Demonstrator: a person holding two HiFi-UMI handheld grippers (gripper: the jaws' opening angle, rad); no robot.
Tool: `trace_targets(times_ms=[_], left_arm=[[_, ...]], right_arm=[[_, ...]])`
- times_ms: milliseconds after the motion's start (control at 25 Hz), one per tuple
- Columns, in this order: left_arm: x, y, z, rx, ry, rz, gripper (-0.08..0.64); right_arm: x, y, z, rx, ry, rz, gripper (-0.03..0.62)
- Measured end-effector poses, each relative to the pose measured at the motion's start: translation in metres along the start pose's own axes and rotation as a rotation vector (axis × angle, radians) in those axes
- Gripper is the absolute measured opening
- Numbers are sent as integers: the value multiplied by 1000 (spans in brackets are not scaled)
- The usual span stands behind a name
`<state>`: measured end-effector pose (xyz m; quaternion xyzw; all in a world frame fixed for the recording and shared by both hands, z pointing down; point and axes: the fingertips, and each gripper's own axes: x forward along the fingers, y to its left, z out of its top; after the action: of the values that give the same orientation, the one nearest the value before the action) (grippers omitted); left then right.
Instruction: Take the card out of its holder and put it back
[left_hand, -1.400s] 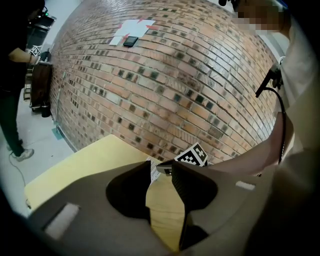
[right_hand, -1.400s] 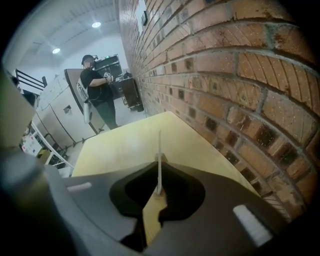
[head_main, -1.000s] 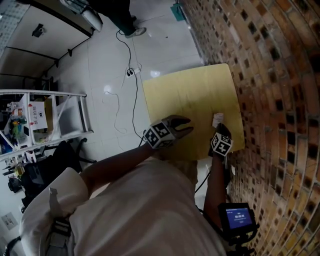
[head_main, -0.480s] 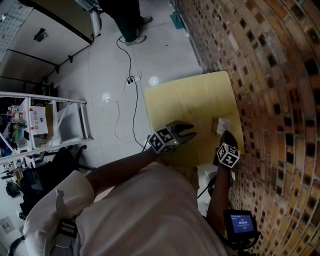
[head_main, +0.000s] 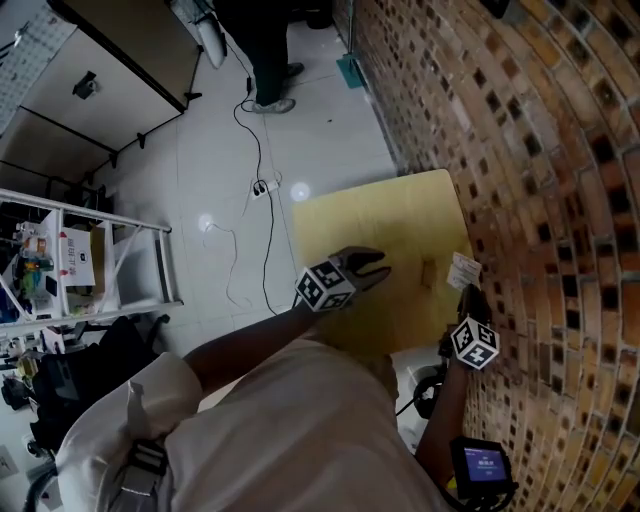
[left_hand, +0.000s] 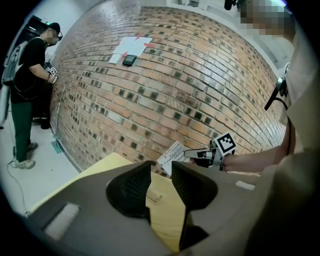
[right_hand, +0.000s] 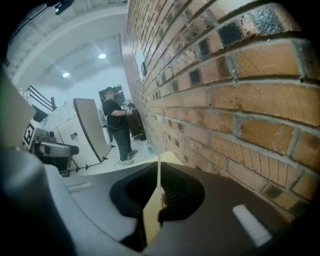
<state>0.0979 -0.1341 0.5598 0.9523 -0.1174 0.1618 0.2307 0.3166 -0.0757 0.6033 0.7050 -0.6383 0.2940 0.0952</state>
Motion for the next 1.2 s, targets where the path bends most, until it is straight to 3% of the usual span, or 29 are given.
trace_targets(times_ms=[680, 920, 1200], left_arm=[[-57, 57, 89, 26, -187, -33, 141], [-67, 78, 97, 47, -194, -45, 143], [-73, 106, 91, 54, -190, -14, 143]], right_arm=[[-127, -18, 52, 68, -222, -202, 15], [-156, -23, 42, 93, -247, -284, 17], [-154, -41, 3, 138, -229, -335, 15]])
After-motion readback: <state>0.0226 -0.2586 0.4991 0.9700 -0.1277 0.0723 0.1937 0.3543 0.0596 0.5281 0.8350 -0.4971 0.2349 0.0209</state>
